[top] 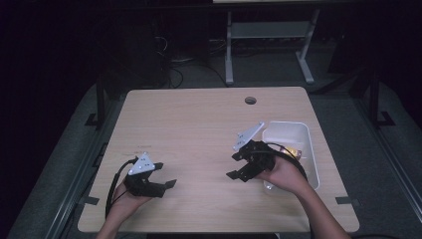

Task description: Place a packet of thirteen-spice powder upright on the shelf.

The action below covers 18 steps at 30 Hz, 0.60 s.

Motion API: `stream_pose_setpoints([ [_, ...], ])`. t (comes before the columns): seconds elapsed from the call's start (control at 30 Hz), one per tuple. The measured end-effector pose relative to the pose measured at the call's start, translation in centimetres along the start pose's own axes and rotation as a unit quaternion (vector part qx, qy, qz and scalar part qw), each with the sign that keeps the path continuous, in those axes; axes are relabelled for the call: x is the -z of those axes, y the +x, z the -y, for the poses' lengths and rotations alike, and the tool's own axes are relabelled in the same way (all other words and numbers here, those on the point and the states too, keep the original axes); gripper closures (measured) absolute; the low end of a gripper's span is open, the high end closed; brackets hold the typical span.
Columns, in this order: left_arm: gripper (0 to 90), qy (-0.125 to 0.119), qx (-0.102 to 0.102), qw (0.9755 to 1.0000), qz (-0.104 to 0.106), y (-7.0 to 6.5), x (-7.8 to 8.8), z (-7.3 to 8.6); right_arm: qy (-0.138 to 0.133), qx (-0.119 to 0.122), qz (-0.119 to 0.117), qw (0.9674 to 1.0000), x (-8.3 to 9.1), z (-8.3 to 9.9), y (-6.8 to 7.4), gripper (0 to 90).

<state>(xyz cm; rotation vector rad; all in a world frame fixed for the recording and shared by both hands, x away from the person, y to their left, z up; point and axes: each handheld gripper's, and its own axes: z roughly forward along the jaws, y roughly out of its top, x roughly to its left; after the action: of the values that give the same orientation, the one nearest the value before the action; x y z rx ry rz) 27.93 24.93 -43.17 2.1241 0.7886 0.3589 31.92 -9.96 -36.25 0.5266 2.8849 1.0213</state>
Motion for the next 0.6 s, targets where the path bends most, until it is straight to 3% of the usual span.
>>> stream_pose_setpoints([
  [0.6,19.1,0.005,0.004,1.0,-0.006,0.2,0.0,0.1,-0.002,-0.009,-0.027,0.9996,-2.7,0.6,1.4,33.8],
])
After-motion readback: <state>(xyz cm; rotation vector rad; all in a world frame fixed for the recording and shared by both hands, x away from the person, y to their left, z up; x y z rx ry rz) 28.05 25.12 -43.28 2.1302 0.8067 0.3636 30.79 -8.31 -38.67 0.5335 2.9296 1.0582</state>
